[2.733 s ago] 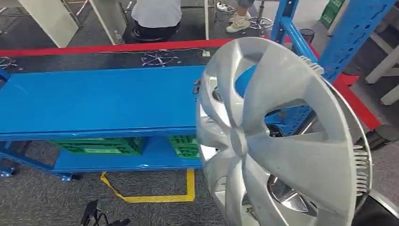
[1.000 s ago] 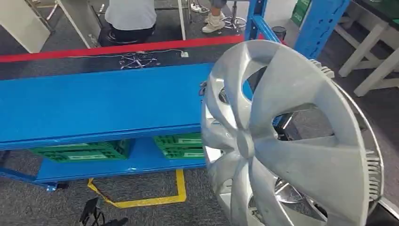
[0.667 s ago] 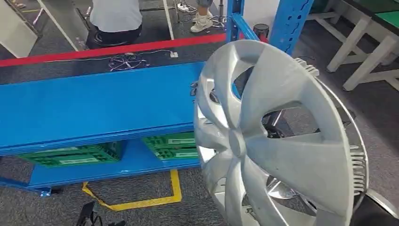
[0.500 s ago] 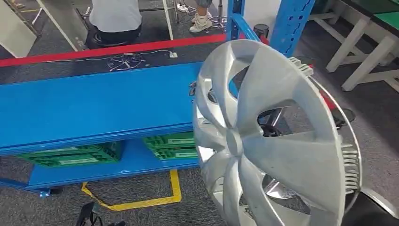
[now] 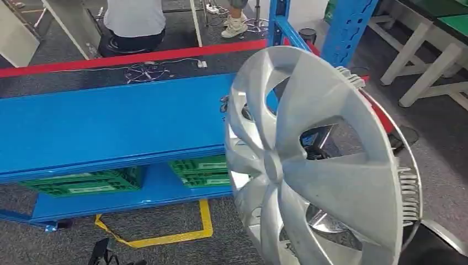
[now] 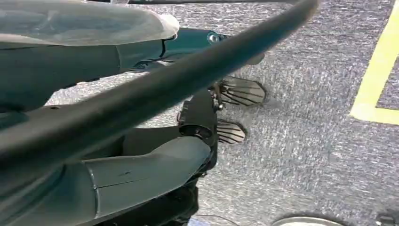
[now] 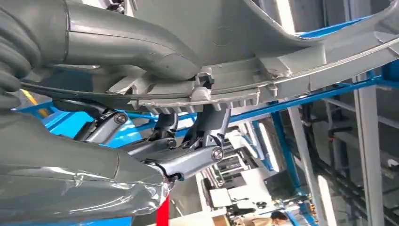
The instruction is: Take the parts from the cabinet and place them on the table.
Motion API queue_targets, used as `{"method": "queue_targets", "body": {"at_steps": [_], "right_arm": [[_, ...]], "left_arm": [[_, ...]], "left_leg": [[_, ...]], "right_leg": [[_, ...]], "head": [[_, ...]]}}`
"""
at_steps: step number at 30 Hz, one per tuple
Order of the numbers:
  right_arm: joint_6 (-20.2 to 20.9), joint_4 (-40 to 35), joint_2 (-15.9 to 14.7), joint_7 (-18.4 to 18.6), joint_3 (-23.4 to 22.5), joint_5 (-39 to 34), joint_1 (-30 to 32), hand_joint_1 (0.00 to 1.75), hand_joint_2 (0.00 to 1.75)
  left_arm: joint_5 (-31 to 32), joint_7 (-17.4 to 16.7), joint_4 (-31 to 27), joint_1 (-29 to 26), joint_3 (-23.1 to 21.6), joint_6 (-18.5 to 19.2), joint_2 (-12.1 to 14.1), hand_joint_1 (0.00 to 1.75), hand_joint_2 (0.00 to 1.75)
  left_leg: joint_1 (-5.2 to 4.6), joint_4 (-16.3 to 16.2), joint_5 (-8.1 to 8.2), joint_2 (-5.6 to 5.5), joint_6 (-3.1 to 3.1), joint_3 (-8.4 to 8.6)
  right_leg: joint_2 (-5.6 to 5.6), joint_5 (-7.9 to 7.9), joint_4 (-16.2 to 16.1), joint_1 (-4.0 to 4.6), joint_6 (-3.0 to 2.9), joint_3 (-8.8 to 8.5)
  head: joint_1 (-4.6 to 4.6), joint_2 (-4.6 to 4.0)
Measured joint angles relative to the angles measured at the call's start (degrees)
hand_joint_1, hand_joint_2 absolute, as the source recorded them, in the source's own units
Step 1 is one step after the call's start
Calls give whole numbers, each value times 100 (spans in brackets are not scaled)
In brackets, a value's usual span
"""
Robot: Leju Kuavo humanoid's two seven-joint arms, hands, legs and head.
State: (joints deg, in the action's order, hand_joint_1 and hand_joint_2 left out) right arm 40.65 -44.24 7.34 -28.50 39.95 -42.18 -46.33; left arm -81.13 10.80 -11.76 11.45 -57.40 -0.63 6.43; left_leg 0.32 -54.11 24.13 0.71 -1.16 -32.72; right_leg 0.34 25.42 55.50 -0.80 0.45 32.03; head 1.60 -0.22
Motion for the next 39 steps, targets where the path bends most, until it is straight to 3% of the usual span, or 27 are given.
{"method": "queue_targets", "body": {"at_steps": [2, 3, 6, 7, 8, 9, 11, 12, 13, 14, 15, 17, 18, 19, 21, 22, 23, 24, 25, 27, 29, 31, 33, 34, 37, 38, 39], "right_arm": [[2, -13, 13, 0, -4, 2, 2, 175, 175], [0, -9, 11, 0, -4, 2, -4, 175, 175], [2, -7, 11, -2, -2, 13, -38, 175, 175], [2, 4, 4, -2, -2, 17, -10, 175, 175], [2, 18, 2, 0, -2, 20, 12, 175, 175], [0, 24, 2, 2, -2, 20, 28, 175, 175], [2, 24, 2, 0, -2, 20, 22, 175, 175], [2, 24, 2, 0, -2, 22, 20, 175, 175], [2, 26, 9, 4, 0, 28, 2, 175, 175], [2, 24, 9, 0, 0, 31, 4, 175, 175], [2, 26, 9, -2, -2, 28, 17, 175, 175], [2, 24, 11, -2, -2, 31, 29, 175, 175], [4, 24, 15, -2, -2, 31, 28, 175, 175], [4, 24, 15, -9, -4, 28, 10, 175, 175], [4, 24, 15, -7, -2, 31, 8, 175, 175], [2, 24, 15, -4, -2, 31, 18, 175, 175], [4, 24, 15, -2, 0, 35, 26, 175, 175], [4, 24, 15, -2, 0, 35, 29, 175, 175], [2, 24, 15, -2, 0, 35, 27, 175, 175], [4, 24, 20, -9, 0, 35, 21, 175, 175], [4, 24, 20, -15, 0, 39, 12, 175, 175], [7, 24, 20, -18, 0, 57, 14, 175, 175], [13, 24, 20, -35, -2, 63, 13, 175, 175], [17, 26, 20, -39, 0, 63, -3, 175, 175], [24, 33, 20, -44, 0, 70, -15, 175, 175], [28, 50, 20, -44, 0, 77, -4, 175, 175], [28, 63, 20, -44, 2, 79, 4, 175, 175]], "left_arm": [[4, 0, -2, 3, 0, 0, -2, 0, 175], [9, 0, 0, -2, 0, -4, -9, 0, 175], [13, 0, 0, 12, 0, -7, -9, 0, 175], [13, 0, 0, 10, 0, -7, -7, 0, 175], [13, 0, 0, 2, 0, -7, -11, 0, 175], [13, 0, 0, -4, 0, -7, -13, 0, 175], [13, 0, 0, -3, 0, -7, -26, 0, 175], [13, 0, 0, -4, 0, -7, -24, 0, 175], [13, 0, 4, 13, 0, -7, 2, 0, 175], [13, 0, 4, 8, 0, -7, 4, 0, 175], [15, 0, 4, 5, 0, -7, 0, 0, 175], [15, -2, 2, -6, -2, -7, -9, 0, 175], [15, -2, 2, 0, -2, -7, -13, 0, 175], [15, -2, 2, 10, -2, -7, -13, 0, 175], [15, -2, 2, 10, -2, -7, -13, 0, 175], [15, -2, 2, 4, -2, -7, -15, 0, 175], [15, -2, 2, -11, -2, -7, -17, 0, 175], [15, -2, 2, -20, -2, -7, -17, 0, 175], [15, -2, 2, -21, -2, -7, -17, 0, 175], [15, -2, 2, -11, 0, -7, -9, 0, 175], [15, -2, 2, 0, 0, -11, 0, 0, 175], [13, -2, 2, 5, 0, -13, -7, 0, 175], [9, -2, 2, -4, 0, -22, -20, 0, 175], [11, -2, 2, -8, 0, -22, -20, 0, 175], [9, -2, 2, -8, 0, -22, -15, 0, 175], [4, -2, 2, -14, 0, -22, -15, 0, 175], [0, -2, 2, -20, 0, -22, -20, 0, 175]], "left_leg": [[62, 192, -72, 27, 49, 112], [80, 284, -91, 72, 58, 194], [96, 296, -67, 88, 85, 248], [101, 293, -53, 90, 82, 262], [112, 289, -36, 90, 59, 282], [131, 279, -9, 89, 27, 310], [187, 210, 81, 89, -60, 377], [194, 153, 146, 92, -127, 380], [143, 66, 181, 88, -189, 340], [140, 42, 163, 83, -207, 291], [150, 53, 152, 106, -231, 296], [185, 58, 183, 153, -282, 308], [195, -60, 287, 106, -291, 283], [189, -399, 469, 54, -276, 119], [153, -1521, 910, -2, -259, -494], [143, -1918, 1001, -16, -238, -743], [126, -2067, 954, -20, -207, -883], [104, -1917, 781, -27, -164, -863], [74, -1541, 512, -34, -116, -727], [9, -399, -89, -99, 2, -235], [-27, -113, -10, -126, 12, -137], [-51, -122, -3, -119, 31, -139], [21, -3, -57, -66, 91, -68], [19, 23, -59, -64, 124, -35], [13, 22, -40, -38, 154, -15], [13, 19, -33, -30, 156, -12], [14, 18, -26, -25, 154, 1]], "right_leg": [[13, 14, -57, 56, 40, -33], [-2, 96, 87, 47, 60, 29], [0, 658, 1394, 3, 126, 650], [0, 748, 1797, -21, 155, 875], [-3, 686, 1863, -49, 177, 947], [-9, 481, 1635, -81, 206, 874], [-59, -118, 638, -146, 282, 429], [-151, -222, 232, -168, 339, 266], [-137, -124, 149, -93, 299, 143], [-116, -77, 160, -96, 158, 173], [-88, -76, 165, -76, 119, 208], [-20, -76, 167, -75, 18, 200], [-3, -75, 146, -82, -30, 172], [6, -68, 146, -77, -50, 164], [31, -52, 146, -40, -103, 164], [50, -46, 146, -11, -120, 163], [79, -41, 146, 15, -132, 155], [110, -38, 146, 31, -137, 144], [139, -33, 146, 43, -143, 126], [183, -16, 143, 47, -151, 90], [224, -5, 149, 76, -124, 128], [229, -10, 114, 48, -75, 125], [185, 53, 171, 55, -17, 182], [98, 215, 402, 77, 7, 249], [41, 835, 1780, 66, 59, 862], [39, 883, 2060, 58, 74, 1012], [31, 750, 1967, 46, 78, 987]], "head": [[18, 0], [-26, 0], [-127, 0], [-144, 0], [-179, 0], [-195, 0], [-236, 0], [-267, 0], [-330, 0], [-317, 0], [-227, 0], [-208, 0], [-157, 0], [-105, 0], [7, 0], [42, 0], [55, 0], [61, 0], [72, 0], [94, 0], [111, 0], [107, 0], [94, 0], [50, 0], [-35, 0], [-72, 0], [-101, 0]]}}
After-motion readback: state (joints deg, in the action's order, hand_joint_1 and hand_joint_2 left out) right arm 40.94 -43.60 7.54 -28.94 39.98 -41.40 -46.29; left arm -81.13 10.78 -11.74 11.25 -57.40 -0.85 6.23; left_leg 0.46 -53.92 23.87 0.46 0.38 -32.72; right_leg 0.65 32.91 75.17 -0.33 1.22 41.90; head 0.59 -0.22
